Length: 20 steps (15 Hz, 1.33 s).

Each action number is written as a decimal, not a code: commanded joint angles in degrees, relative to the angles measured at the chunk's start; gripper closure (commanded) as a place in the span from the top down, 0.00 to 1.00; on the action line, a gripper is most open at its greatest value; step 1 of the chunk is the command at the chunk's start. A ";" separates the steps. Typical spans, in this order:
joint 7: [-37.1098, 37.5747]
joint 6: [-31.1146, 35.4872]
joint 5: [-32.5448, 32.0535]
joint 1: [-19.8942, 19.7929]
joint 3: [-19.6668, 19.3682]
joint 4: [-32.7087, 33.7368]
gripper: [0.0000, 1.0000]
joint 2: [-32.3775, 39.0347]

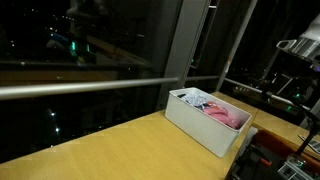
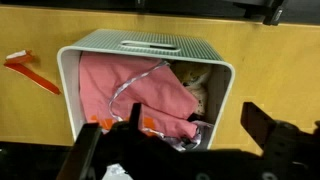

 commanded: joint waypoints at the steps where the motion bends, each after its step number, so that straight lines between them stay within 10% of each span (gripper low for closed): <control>1: 0.02 -0.19 0.01 0.01 0.02 0.09 1.00 -0.05; 20: 1.10 7.16 0.24 1.24 1.51 7.65 1.00 10.27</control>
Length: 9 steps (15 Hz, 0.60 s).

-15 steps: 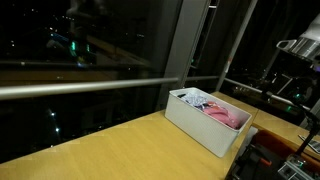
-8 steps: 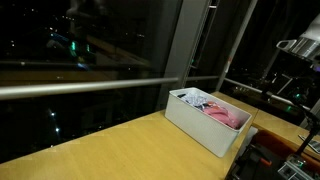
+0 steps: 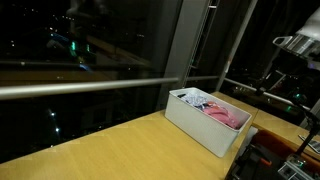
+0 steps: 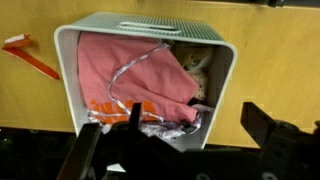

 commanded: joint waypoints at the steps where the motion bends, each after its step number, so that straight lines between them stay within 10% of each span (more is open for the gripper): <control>1: -0.56 5.77 -0.56 0.68 0.34 7.33 1.00 10.44; 9: -1.57 13.71 0.93 -0.67 -0.04 25.56 1.00 36.87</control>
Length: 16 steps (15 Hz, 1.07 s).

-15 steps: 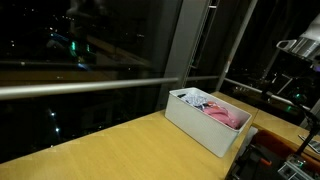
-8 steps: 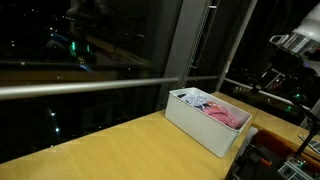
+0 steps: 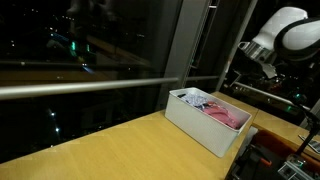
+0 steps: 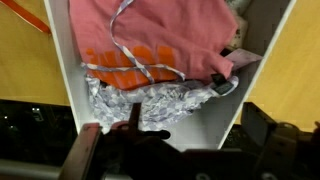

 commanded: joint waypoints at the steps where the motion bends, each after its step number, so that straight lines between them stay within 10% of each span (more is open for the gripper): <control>1: -1.77 3.03 1.52 -1.06 0.18 10.94 1.00 14.37; 14: -6.33 7.58 3.03 -10.74 6.86 35.75 1.00 48.49; 15: -5.85 7.84 2.71 -10.67 6.91 36.36 0.75 49.97; 16: -5.50 8.03 2.52 -10.58 7.01 36.83 0.74 50.82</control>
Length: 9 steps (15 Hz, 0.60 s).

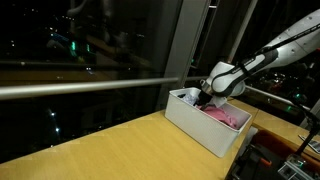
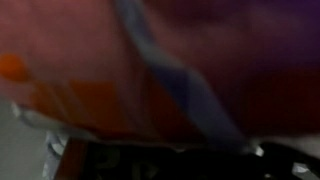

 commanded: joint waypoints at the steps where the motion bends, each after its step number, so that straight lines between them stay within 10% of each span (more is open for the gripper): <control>1: -0.46 1.19 0.31 -0.82 1.41 4.02 0.66 5.38; 9: 0.05 0.54 2.23 -2.20 3.51 -1.18 0.08 -3.91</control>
